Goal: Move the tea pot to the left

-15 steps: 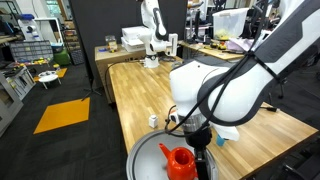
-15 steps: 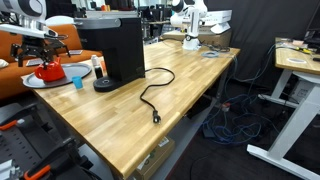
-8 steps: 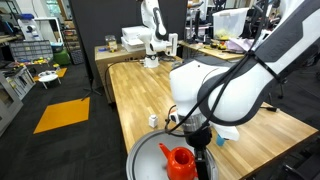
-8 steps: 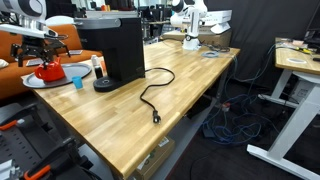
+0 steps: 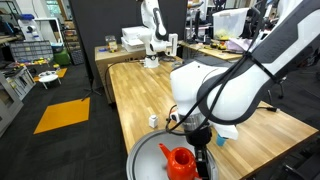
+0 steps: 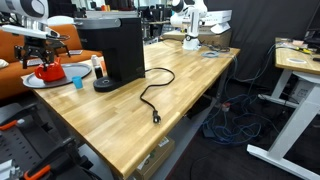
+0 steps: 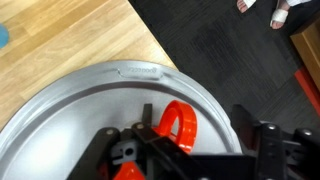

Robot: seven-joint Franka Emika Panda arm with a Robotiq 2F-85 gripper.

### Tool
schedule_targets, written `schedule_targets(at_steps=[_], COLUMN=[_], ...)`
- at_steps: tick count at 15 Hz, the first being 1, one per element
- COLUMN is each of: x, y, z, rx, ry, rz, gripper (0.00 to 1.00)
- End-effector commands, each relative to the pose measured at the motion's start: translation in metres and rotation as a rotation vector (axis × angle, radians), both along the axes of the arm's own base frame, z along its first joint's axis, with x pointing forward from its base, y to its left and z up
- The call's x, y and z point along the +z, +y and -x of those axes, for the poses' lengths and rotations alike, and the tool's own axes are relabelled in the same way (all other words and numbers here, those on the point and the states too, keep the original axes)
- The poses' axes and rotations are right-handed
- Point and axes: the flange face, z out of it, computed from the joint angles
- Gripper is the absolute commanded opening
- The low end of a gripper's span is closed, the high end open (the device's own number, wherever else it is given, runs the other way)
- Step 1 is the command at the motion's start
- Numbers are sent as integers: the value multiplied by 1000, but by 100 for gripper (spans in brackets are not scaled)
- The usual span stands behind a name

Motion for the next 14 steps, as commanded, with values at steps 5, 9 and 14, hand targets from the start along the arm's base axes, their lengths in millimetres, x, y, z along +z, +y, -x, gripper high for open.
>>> schedule_targets(at_steps=[5,9,14], x=[-12,-32,-34], y=[7,10,10], z=[-9,-11,-21], rx=[-5,-26,-37], ry=[5,26,25], rz=[-6,-10,-12], gripper=[77,37,3])
